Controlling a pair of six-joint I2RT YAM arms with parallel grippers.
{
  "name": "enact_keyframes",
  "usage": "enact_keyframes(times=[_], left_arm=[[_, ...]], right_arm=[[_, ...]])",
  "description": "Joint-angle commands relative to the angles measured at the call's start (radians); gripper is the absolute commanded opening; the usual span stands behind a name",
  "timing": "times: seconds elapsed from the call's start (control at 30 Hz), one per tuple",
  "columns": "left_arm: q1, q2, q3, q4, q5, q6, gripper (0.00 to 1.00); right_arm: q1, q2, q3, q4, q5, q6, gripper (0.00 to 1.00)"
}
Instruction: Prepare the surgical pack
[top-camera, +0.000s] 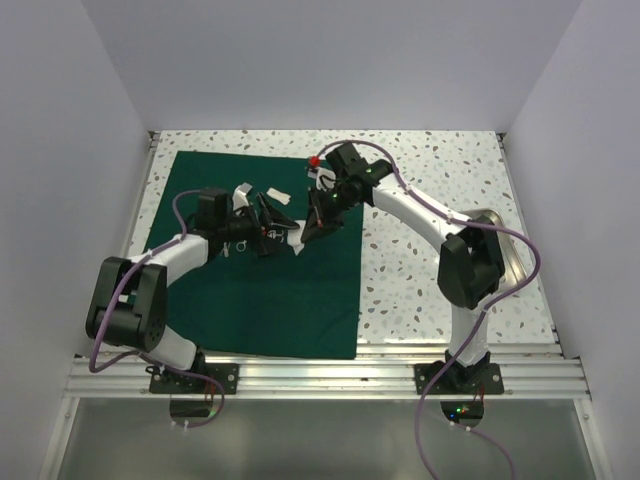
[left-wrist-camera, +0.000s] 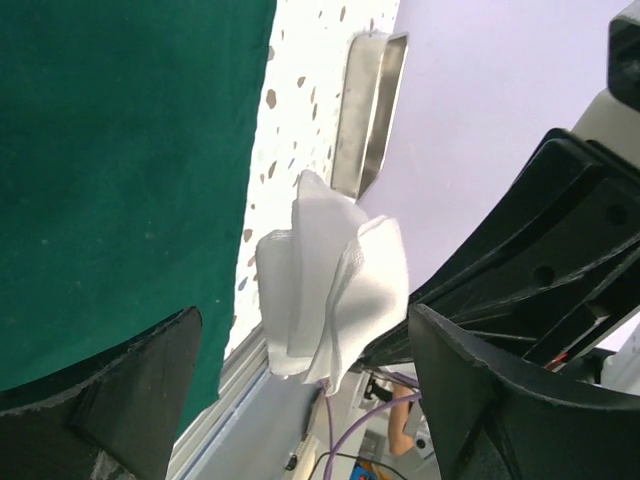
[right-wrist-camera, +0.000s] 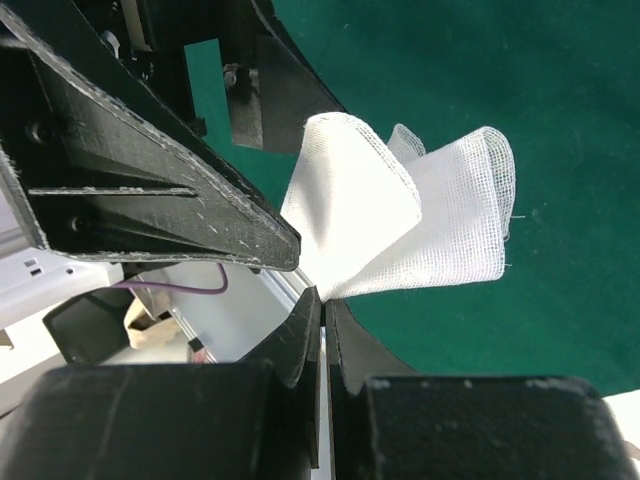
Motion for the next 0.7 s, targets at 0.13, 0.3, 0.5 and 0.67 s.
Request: enact_keyframes(times=[0.13,0.3,0.5,0.67], left_arm=[[-0.017,0.03,-0.009,0.145,0.04,-0.149,0.88],[-0.03,0.037,-0.026,0.162,0.063,-0.2,0.88],[-0.031,0.047,-0.071,0.256,0.093,-0.309,0.88],[-0.031,0.042,-0.077,0.302,0.099,-0.341,0.87]], right_arm=[[0.008,-0.054,0.012,0.054,-0.043,0.052,0.0],[0.007,-0.068,-0.003,0.111,-0.034,0.107,0.0],[0.019,-0.074,-0.04,0.192,-0.04,0.177,0.0],[0.02,-0.074,-0.054,0.203,-0.043,0.187,0.0]])
